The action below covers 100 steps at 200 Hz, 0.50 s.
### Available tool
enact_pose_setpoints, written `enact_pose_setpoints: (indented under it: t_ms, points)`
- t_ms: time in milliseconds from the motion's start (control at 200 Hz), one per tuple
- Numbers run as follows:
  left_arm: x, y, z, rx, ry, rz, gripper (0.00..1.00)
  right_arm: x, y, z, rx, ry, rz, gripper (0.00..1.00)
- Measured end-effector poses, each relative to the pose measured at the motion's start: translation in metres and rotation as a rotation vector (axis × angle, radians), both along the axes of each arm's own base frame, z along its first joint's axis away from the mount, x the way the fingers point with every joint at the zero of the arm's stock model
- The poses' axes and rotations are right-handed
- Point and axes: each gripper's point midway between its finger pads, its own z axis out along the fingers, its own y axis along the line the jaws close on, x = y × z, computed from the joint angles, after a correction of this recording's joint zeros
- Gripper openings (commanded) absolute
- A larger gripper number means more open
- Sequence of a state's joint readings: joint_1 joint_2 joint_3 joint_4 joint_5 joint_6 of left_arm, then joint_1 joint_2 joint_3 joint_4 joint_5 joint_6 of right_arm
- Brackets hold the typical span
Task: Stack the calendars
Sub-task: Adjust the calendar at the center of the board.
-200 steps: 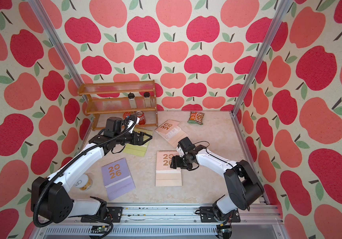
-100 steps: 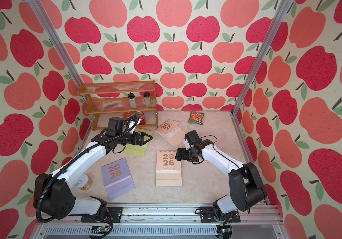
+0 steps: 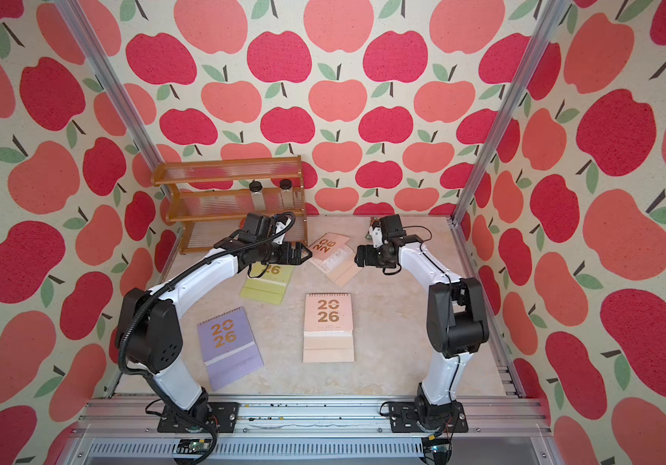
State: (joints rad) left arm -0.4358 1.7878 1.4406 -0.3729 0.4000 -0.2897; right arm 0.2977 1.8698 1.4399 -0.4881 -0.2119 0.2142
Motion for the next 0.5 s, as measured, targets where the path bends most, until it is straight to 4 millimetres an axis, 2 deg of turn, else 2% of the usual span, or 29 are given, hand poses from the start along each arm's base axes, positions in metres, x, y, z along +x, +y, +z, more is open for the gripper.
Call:
enact_pose_setpoints:
  t_ms: [225, 500]
  points:
    - [0.024, -0.024, -0.038, 0.049, 0.072, 0.011, 1.00, 0.042, 0.004, -0.030, 0.023, 0.010, 0.030, 0.87]
    - [0.049, -0.024, -0.070, 0.079, 0.135, 0.073, 1.00, 0.072, 0.011, -0.049, 0.060, 0.011, 0.055, 0.87]
